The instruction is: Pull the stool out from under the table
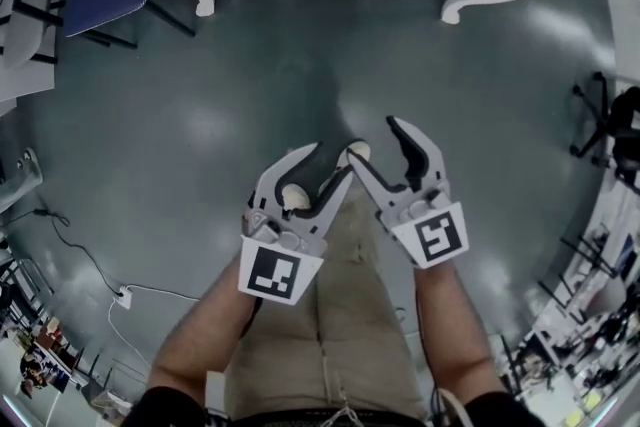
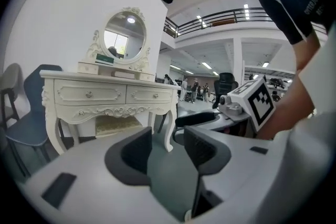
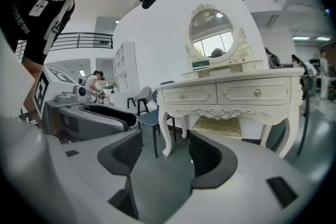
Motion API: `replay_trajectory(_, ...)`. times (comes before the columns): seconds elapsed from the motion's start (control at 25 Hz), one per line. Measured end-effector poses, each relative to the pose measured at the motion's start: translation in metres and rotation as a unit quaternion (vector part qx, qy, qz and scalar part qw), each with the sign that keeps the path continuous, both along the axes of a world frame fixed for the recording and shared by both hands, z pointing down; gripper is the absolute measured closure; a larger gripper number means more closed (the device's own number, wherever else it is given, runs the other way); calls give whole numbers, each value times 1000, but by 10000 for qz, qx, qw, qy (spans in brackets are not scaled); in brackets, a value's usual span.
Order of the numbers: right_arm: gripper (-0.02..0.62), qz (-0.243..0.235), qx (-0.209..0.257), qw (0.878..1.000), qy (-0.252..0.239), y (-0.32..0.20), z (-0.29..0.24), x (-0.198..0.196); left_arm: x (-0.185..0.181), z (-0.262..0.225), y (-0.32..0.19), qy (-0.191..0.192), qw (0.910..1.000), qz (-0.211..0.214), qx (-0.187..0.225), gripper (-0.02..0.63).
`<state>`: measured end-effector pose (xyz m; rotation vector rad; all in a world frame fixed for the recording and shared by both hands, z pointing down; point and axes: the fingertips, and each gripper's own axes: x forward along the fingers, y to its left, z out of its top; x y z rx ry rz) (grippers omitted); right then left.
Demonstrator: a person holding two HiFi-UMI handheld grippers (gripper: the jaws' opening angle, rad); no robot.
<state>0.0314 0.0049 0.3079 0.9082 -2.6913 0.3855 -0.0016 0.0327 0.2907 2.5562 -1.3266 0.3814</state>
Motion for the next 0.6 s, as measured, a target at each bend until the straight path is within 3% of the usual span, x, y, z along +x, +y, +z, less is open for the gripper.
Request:
replay_trajectory(0.08, 319, -26, -42, 10000, -14, -19, 7, 3, -6, 4, -25, 24, 9998, -189, 22, 383)
replay_trajectory(0.28, 319, -146, 35, 9996, 228, -69, 23, 18, -33, 27, -80, 338, 9924, -1083, -473, 379)
replay_trajectory(0.6, 319, -477, -258, 9955, 782, -143, 67, 47, -58, 71, -162, -604, 9905, -1178, -370, 365)
